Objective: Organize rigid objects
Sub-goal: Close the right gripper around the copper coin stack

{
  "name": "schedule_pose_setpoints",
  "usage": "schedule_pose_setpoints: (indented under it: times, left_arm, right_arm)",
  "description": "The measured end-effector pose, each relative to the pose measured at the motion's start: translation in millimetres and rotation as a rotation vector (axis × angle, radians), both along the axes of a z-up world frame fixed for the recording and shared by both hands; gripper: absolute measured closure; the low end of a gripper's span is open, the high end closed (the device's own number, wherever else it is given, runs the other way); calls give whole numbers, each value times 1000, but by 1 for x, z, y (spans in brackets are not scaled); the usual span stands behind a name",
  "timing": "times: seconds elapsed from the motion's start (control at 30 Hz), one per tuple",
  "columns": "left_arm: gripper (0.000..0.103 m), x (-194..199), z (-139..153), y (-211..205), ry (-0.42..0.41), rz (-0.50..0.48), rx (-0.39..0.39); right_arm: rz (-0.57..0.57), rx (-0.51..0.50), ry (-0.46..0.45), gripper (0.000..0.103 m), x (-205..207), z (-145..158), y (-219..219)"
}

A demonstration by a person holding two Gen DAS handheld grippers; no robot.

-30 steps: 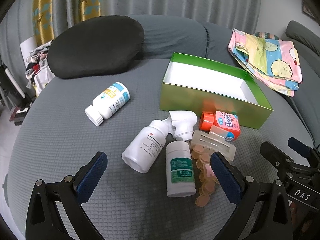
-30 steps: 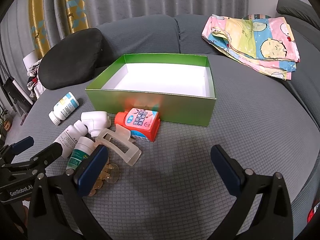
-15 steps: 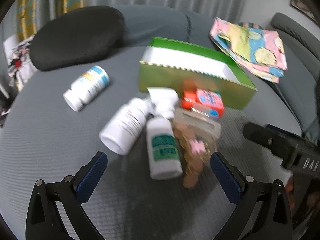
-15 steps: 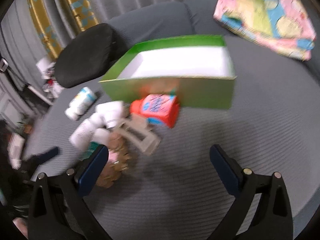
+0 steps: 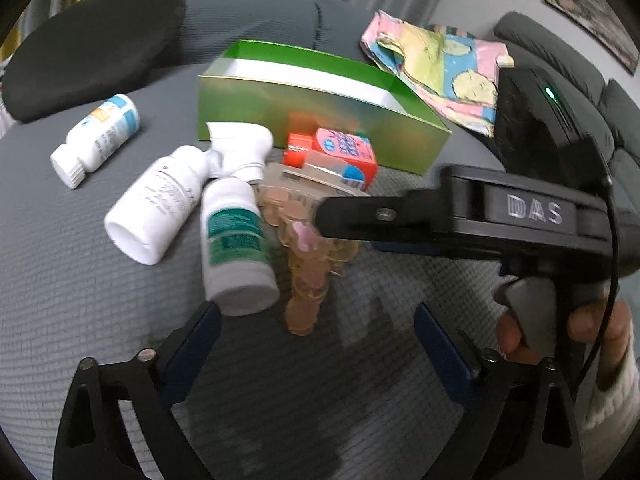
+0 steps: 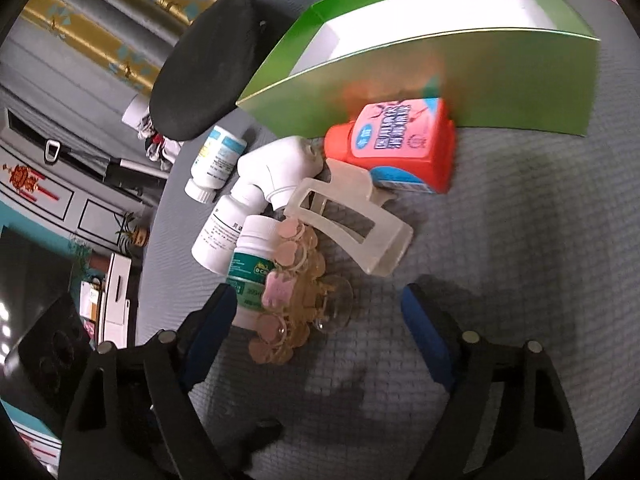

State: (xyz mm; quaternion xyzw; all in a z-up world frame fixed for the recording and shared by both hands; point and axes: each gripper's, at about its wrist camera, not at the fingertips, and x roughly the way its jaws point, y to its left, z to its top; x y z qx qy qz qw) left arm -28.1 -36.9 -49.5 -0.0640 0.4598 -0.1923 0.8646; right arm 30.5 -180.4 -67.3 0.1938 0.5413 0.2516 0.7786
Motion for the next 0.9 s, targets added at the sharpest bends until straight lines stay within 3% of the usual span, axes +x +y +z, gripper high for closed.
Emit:
schedule_pose_setpoints:
  times: [0.17, 0.3, 0.47, 0.6, 0.9]
  left_arm:
    - [24, 6, -8, -8, 20, -20, 3]
    - [48, 18, -17, -15, 43, -23, 21]
    - [54, 23, -21, -16, 52, -11, 23]
    - [71, 26, -21, -19, 39, -4, 48]
    - [73, 5, -12, -7, 12, -43, 9]
  right_arm:
    - [38, 4, 9, 27, 7, -5, 14]
    - [78, 22, 28, 52, 12, -10, 19]
    - [98, 14, 20, 52, 12, -13, 19]
    - [113, 11, -14, 53, 8, -12, 16]
    - [97, 20, -58, 54, -10, -1, 6]
